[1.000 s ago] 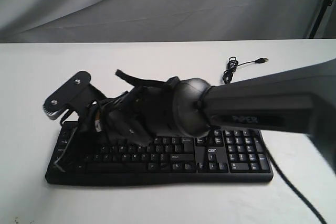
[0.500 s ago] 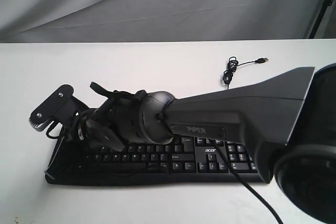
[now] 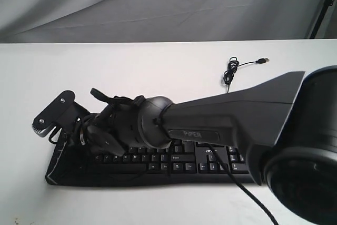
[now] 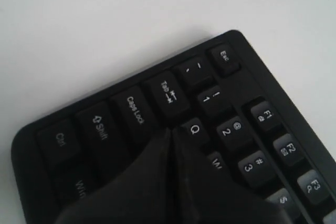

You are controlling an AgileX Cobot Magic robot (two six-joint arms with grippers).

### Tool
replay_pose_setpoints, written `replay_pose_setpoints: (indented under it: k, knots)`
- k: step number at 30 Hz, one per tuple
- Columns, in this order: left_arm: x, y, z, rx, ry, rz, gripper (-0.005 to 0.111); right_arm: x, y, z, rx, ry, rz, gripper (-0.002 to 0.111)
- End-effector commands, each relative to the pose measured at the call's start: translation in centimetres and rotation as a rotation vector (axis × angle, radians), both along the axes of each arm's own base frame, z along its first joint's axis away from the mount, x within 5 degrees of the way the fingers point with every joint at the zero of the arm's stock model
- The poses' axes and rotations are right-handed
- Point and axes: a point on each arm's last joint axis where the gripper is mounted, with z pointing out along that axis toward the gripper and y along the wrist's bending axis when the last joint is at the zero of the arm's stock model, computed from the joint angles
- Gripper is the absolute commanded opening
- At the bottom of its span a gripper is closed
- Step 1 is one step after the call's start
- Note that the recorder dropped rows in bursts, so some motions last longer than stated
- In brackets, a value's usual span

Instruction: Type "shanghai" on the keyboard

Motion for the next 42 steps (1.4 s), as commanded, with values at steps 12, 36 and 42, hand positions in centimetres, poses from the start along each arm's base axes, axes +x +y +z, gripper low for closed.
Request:
replay_pose_setpoints:
  k: [12, 36, 42]
  knots:
    - [0.0, 0.0, -0.1, -0.003, -0.004, -0.004, 0.000, 0.0, 0.0, 1.0, -0.001, -0.010, 0.009, 0.000]
    - [0.0, 0.0, -0.1, -0.003, -0.004, -0.004, 0.000, -2.0, -9.6, 2.7, -0.007, 0.060, -0.141, 0.000]
    - [0.0, 0.0, -0.1, -0.003, -0.004, -0.004, 0.000, -2.1, -9.3, 1.3, -0.016, 0.075, -0.141, 0.000]
